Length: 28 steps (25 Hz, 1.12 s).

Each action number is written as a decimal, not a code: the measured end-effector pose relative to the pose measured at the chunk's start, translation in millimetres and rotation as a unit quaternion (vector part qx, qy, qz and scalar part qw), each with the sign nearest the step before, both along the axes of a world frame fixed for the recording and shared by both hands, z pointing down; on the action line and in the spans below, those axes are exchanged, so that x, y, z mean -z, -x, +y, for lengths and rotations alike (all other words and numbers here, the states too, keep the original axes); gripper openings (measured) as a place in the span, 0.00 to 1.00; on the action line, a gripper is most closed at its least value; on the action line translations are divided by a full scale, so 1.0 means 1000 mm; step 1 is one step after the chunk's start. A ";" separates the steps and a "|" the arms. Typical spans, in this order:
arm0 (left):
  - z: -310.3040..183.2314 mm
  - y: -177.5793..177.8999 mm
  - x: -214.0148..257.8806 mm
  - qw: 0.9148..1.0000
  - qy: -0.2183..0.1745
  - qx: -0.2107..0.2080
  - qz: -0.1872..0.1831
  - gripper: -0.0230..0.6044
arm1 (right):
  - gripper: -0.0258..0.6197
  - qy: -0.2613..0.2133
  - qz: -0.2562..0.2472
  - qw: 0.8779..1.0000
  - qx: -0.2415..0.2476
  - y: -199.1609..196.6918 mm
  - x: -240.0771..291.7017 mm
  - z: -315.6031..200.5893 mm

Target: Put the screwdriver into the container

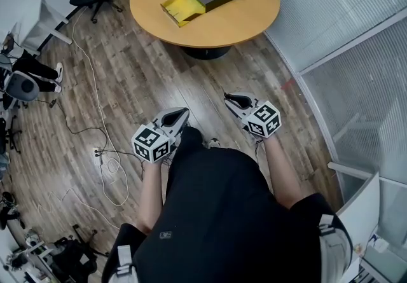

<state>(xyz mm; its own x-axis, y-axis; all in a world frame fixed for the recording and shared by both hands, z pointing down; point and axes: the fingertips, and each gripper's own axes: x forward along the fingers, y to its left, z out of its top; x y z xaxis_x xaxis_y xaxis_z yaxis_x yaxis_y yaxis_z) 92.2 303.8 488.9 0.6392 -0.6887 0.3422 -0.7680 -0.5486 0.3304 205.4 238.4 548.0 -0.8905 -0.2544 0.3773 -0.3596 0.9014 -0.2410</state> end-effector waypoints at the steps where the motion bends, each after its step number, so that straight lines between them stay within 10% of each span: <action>1: 0.001 0.000 0.001 1.000 -0.001 -0.001 0.000 0.04 | 0.12 -0.002 0.001 1.000 0.003 0.001 0.000 0.001; 28: -0.070 0.066 0.003 1.000 0.002 -0.013 0.018 0.04 | 0.12 -0.015 0.057 0.998 0.023 0.059 -0.003 -0.050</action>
